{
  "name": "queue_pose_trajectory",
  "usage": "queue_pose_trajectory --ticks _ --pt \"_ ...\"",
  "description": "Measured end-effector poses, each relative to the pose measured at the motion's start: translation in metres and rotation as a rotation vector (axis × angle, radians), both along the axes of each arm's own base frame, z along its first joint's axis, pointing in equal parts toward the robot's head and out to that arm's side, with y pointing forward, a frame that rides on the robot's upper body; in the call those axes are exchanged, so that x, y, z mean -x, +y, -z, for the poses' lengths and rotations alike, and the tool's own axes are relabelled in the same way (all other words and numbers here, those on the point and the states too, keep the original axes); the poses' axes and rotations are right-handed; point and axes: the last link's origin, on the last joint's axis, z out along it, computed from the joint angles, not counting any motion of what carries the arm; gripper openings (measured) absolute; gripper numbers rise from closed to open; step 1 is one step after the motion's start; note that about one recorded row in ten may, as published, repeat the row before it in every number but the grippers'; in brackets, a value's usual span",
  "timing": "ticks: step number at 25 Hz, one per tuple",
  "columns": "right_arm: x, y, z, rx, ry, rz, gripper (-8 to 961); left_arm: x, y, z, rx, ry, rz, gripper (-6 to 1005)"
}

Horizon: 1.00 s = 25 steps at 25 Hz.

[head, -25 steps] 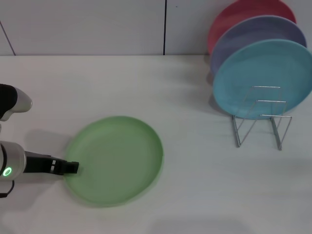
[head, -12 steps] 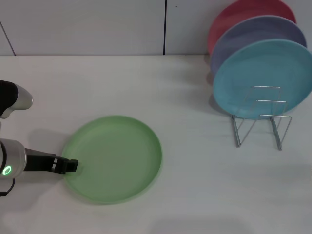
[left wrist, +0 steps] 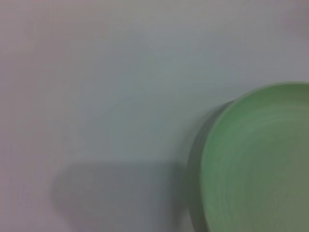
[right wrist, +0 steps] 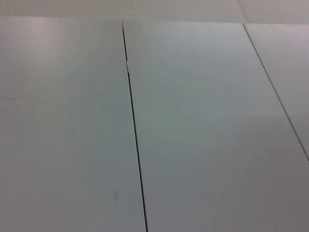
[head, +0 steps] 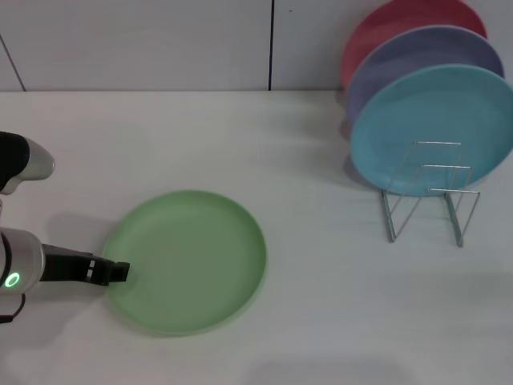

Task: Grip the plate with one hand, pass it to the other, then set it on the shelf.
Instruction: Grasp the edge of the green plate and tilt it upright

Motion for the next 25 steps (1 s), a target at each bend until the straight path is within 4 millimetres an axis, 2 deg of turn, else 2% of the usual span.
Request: queue_pose_trajectory --ticks 5,17,23,25 --pt "0.0001 0.0002 -0.0005 -0.001 -0.003 -0.001 813 -0.0020 0.0012 -0.0027 -0.011 0.006 0.001 602" --pt "0.0002 0.0005 -0.0015 -0.004 -0.007 -0.002 814 -0.0022 0.0022 -0.0018 0.007 0.024 -0.003 297" --pt "0.0003 0.0007 -0.0018 -0.005 -0.008 -0.003 814 -0.0045 0.0039 -0.0014 0.009 0.025 0.004 385" --pt "0.0003 0.0007 -0.0018 -0.005 -0.008 -0.003 814 -0.0042 0.0039 -0.0011 0.010 0.025 0.003 386"
